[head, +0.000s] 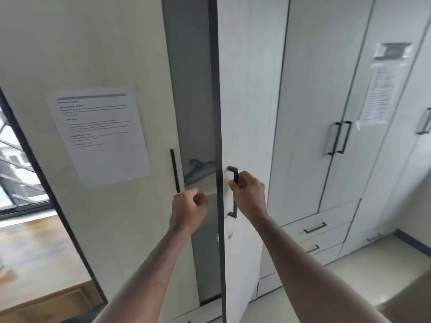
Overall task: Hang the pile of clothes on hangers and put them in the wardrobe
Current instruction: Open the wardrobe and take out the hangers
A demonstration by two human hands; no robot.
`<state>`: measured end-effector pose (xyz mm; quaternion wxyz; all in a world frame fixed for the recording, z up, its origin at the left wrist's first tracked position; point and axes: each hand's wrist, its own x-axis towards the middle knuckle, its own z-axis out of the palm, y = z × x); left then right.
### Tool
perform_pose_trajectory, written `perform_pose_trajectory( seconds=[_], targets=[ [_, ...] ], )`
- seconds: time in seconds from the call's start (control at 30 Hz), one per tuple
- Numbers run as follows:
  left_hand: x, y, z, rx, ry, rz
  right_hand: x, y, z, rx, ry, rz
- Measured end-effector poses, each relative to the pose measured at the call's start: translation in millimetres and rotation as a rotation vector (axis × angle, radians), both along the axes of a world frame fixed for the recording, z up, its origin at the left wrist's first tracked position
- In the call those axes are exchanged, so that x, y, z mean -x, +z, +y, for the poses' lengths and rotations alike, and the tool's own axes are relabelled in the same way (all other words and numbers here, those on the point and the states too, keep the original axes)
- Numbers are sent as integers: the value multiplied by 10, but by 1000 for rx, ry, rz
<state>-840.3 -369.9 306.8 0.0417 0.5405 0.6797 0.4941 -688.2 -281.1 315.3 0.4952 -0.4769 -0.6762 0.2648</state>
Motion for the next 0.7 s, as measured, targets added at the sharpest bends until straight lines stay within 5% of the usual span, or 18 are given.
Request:
perform_pose_trajectory(
  seconds=[0.33,0.47,0.7],
  targets=[
    [-1088,-38,110,-12,-229,23,-1295,-103,-282,-71,-195,-149],
    [-1367,1,259,-6,-237,53,-1630,-184,-317,-249,-236,-161],
    [-1894,119,629,15,-230,45,-2322,-123,-23,-633,-391,-607]
  ],
)
